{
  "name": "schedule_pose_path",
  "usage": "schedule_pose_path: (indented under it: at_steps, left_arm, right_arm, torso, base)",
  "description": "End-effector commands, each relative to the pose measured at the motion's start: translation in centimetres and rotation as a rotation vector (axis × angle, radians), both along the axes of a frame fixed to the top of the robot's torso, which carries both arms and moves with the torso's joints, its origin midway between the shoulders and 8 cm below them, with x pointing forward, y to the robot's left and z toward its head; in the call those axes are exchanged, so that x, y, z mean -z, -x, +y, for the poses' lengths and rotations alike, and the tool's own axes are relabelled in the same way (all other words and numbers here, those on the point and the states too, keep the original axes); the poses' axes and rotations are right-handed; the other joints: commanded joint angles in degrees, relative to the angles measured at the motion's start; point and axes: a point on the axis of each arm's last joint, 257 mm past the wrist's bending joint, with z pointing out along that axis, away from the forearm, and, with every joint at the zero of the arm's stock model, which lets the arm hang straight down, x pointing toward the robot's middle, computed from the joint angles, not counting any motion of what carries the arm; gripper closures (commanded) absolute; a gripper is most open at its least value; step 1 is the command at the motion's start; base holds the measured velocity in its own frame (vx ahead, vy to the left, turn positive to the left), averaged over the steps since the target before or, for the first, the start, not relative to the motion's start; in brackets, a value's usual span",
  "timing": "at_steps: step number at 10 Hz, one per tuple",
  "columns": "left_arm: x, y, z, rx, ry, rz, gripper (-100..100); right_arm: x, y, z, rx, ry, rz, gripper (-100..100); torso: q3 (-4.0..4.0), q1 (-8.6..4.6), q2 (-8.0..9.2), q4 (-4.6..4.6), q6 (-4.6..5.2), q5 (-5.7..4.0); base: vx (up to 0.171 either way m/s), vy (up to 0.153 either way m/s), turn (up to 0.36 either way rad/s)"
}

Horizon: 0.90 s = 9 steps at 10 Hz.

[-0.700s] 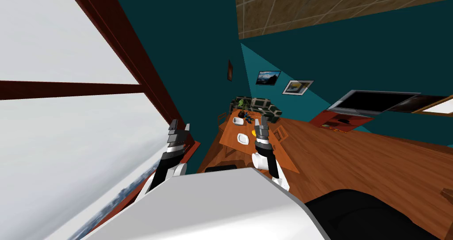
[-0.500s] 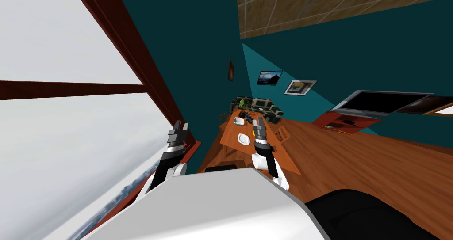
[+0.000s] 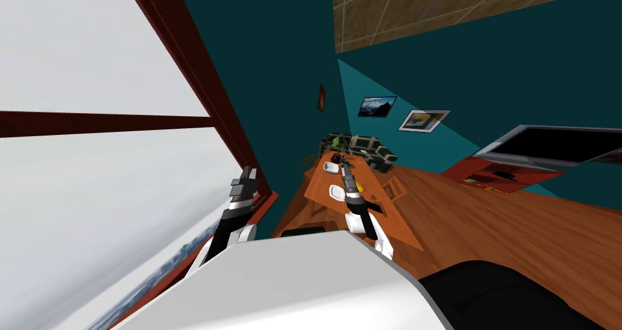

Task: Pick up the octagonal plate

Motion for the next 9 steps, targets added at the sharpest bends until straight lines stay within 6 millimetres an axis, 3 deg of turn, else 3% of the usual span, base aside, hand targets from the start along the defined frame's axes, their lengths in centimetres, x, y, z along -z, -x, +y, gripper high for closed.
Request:
schedule_pose_path:
  at_steps: [1, 2, 3, 5, 6, 9]
  left_arm:
    - [0.0, 0.0, 0.0, 0.0, 0.0, 0.0, 0]
    - [0.0, 0.0, 0.0, 0.0, 0.0, 0.0, 0]
    - [0.0, 0.0, 0.0, 0.0, 0.0, 0.0, 0]
    - [0.0, 0.0, 0.0, 0.0, 0.0, 0.0, 0]
    - [0.0, 0.0, 0.0, 0.0, 0.0, 0.0, 0]
    - [0.0, 0.0, 0.0, 0.0, 0.0, 0.0, 0]
  right_arm:
    - [2.3, -0.6, 1.0, -0.012, 0.072, 0.048, -100]
    - [3.8, -1.0, 1.6, -0.021, 0.121, 0.079, -100]
    - [3.8, -1.0, 1.6, -0.021, 0.121, 0.079, -100]
    - [7.2, -1.6, 2.8, -0.042, 0.229, 0.142, -100]
    - [7.2, -1.6, 2.8, -0.042, 0.229, 0.142, -100]
    - [12.6, -1.8, 4.3, -0.083, 0.414, 0.229, -100]
  torso:
    - [0.0, 0.0, 0.0, 0.0, 0.0, 0.0]
    - [0.0, 0.01, 0.0, 0.0, 0.0, 0.0]
    - [0.01, 0.01, 0.01, 0.0, 0.01, 0.01]
    - [0.01, 0.0, 0.01, 0.0, 0.01, 0.0]
    - [0.01, 0.01, 0.01, 0.0, 0.0, 0.01]
    - [0.0, 0.0, 0.0, 0.0, 0.01, 0.0]
  base:
    - [-0.003, 0.005, 0.139]
    - [-0.003, 0.006, 0.146]
    - [-0.002, 0.002, 0.038]
    - [-0.002, 0.006, 0.144]
    - [-0.001, 0.001, 0.04]
    - [-0.002, 0.006, 0.147]
